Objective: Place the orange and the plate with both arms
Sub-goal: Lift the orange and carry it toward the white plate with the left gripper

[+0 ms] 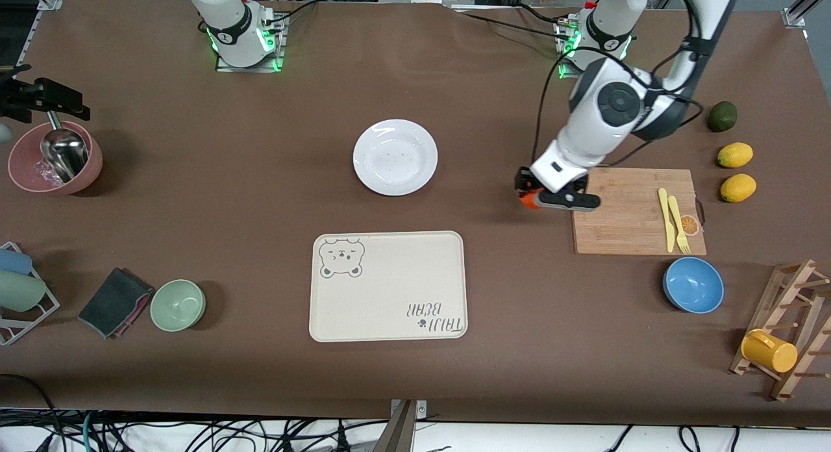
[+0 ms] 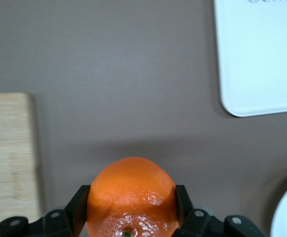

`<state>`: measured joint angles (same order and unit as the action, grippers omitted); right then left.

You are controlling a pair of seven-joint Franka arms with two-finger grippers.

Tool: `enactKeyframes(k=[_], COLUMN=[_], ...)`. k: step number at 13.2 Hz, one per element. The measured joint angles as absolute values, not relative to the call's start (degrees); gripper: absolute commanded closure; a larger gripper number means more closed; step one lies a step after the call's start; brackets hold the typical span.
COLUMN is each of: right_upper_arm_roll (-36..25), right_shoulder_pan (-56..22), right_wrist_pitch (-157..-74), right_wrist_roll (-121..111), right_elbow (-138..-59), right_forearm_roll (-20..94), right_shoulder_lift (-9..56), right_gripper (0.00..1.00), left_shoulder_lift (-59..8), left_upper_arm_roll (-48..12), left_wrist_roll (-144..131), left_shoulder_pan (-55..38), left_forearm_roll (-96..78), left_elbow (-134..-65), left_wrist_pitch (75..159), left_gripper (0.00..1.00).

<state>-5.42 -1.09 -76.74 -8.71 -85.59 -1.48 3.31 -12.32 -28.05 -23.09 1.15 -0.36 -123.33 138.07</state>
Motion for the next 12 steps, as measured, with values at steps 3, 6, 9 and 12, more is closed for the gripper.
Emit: enactKeyframes(k=[3, 6, 9, 12], right_upper_arm_roll=[-5.4, -5.3, -5.2, -5.2], right_shoulder_pan=[-1.1, -1.1, -1.3, -1.3], right_wrist_pitch=[-74.4, -74.2, -74.2, -75.4], right_wrist_roll=[-8.7, -8.7, -8.7, -8.7], right_elbow=[-86.1, -86.2, -86.3, -87.1], right_forearm_roll=[-1.4, -0.5, 5.0, 11.1], right_shoulder_lift=[5.0, 7.6, 10.3, 14.1], right_gripper=[0.00, 0.00, 0.00, 0.00], left_shoulder_lift=[-16.0, -19.7, -22.4, -26.0], left_upper_arm_roll=[-28.7, -28.7, -28.5, -26.3], left_wrist_roll=[-31.1, -35.1, -41.1, -49.2], left_shoulder_pan=[-5.6, -13.0, -19.5, -27.2], left_forearm_roll=[-0.4, -0.4, -0.4, -0.2], left_elbow=[-119.0, -116.1, -113.1, -109.5], left_wrist_pitch=[138.1, 138.1, 138.1, 138.1], left_gripper=[1.00, 1.00, 1.00, 1.00])
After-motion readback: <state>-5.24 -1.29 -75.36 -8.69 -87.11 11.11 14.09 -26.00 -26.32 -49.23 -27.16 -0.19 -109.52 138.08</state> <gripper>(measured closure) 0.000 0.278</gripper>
